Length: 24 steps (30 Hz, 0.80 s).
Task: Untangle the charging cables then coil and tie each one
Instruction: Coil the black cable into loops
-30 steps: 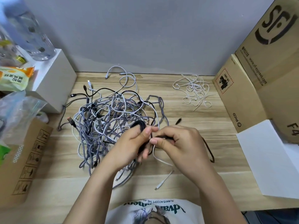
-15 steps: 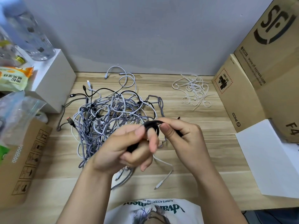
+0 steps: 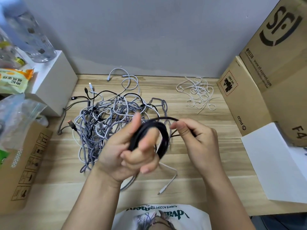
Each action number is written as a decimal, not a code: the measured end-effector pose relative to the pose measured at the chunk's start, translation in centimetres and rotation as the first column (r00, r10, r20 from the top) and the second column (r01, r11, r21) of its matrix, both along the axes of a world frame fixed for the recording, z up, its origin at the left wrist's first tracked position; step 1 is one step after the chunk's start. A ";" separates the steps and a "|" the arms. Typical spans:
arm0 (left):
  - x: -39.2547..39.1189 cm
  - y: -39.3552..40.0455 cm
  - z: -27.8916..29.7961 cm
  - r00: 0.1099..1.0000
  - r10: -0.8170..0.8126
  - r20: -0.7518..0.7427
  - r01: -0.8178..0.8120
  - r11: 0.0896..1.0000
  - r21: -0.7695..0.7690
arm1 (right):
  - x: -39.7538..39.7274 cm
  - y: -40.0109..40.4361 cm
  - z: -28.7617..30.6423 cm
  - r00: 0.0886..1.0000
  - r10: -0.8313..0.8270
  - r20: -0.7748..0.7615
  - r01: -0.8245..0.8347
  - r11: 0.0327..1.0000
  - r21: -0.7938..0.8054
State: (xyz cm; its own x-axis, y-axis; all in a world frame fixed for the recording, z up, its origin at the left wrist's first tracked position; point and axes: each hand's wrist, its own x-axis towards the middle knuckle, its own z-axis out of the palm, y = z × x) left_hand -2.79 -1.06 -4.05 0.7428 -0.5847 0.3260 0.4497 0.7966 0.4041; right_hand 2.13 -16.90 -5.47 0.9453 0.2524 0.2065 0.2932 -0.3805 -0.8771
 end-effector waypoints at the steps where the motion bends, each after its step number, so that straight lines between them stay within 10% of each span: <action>1: 0.3 0.1 0.3 0.998 0.049 -0.039 -0.052 0.997 -0.064 | -0.1 0.1 -0.1 0.999 0.035 -0.033 -0.035 0.999 -0.027; 5: 1.1 1.2 0.5 0.911 0.354 -0.210 -0.384 0.916 -0.118 | -0.7 0.6 -0.4 0.964 0.209 -0.161 -0.246 0.935 -0.256; 11: 2.2 -0.5 -0.4 0.449 0.889 -0.088 -0.675 0.402 0.619 | -2.1 1.4 0.8 0.917 0.386 -0.102 -0.381 0.772 -0.509; 21: 0.9 -1.5 -2.2 0.745 0.540 0.393 -0.454 -0.021 0.891 | -2.1 0.6 1.7 0.959 0.229 0.168 -0.143 0.901 -0.409; 24: 0.1 -1.4 -2.2 0.878 0.370 0.302 -0.352 0.072 0.933 | -1.6 0.1 2.1 0.975 0.167 0.146 -0.121 0.952 -0.280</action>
State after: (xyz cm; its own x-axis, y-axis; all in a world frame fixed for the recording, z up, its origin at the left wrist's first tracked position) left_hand -2.69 -2.43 -6.24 0.9637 -0.0692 -0.2578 0.2454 -0.1499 0.9577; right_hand 0.54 -16.77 -3.37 0.8528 0.4509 0.2635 0.4950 -0.5371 -0.6830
